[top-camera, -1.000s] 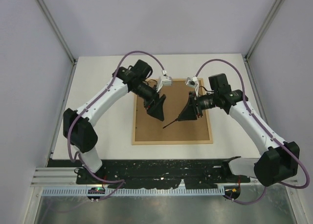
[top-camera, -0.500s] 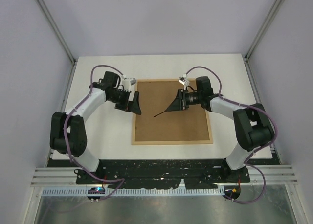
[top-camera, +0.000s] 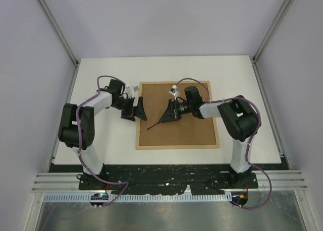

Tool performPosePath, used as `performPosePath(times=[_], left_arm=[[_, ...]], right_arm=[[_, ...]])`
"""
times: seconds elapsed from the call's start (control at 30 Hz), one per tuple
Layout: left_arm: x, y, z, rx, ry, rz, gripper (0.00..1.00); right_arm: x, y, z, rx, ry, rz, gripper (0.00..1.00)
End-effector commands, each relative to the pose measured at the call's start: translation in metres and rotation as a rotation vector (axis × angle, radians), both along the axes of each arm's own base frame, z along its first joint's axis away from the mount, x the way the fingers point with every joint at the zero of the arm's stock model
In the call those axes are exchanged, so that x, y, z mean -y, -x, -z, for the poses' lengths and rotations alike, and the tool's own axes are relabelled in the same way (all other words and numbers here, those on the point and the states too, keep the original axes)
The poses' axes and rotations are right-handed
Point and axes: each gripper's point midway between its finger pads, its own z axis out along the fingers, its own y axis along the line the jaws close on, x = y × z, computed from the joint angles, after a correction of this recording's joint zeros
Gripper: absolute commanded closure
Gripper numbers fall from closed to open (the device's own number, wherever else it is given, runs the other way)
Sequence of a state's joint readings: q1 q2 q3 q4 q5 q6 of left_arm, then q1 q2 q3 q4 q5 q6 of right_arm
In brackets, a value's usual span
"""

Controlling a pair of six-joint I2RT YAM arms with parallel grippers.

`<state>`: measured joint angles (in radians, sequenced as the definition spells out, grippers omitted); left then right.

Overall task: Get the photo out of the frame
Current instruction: Release the photo frame item from the photo frame.

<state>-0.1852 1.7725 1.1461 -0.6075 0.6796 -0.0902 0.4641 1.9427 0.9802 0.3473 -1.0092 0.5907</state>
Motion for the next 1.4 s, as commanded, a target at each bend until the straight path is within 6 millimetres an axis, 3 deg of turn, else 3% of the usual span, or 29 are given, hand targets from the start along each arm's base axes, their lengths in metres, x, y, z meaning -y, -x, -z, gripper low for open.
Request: performPosePath(times=[0.0,0.23,0.6,0.8,1.0,1.37], left_arm=[[0.007,0.004,0.008,-0.061,0.094,-0.015,0.0],[0.018,0.009,0.015,-0.142,0.192,-0.035,0.0],[0.023,0.018,0.02,-0.194,0.249,-0.061,0.01],[0.018,0.015,0.018,-0.184,0.241,-0.084,0.0],[0.003,0.012,0.031,-0.172,0.118,-0.133,0.02],[-0.009,0.009,0.051,-0.177,-0.064,-0.157,0.2]], right_arm=[[-0.016,-0.012,-0.012,0.107,-0.04,-0.013,0.92],[-0.021,-0.016,-0.002,0.202,-0.014,-0.008,0.92],[-0.033,0.0,0.01,0.264,-0.002,-0.06,0.92],[-0.021,0.007,0.005,0.313,-0.002,-0.084,0.92],[-0.006,0.006,-0.007,0.33,-0.024,-0.081,0.92],[-0.004,0.014,-0.006,0.316,-0.034,-0.079,0.92]])
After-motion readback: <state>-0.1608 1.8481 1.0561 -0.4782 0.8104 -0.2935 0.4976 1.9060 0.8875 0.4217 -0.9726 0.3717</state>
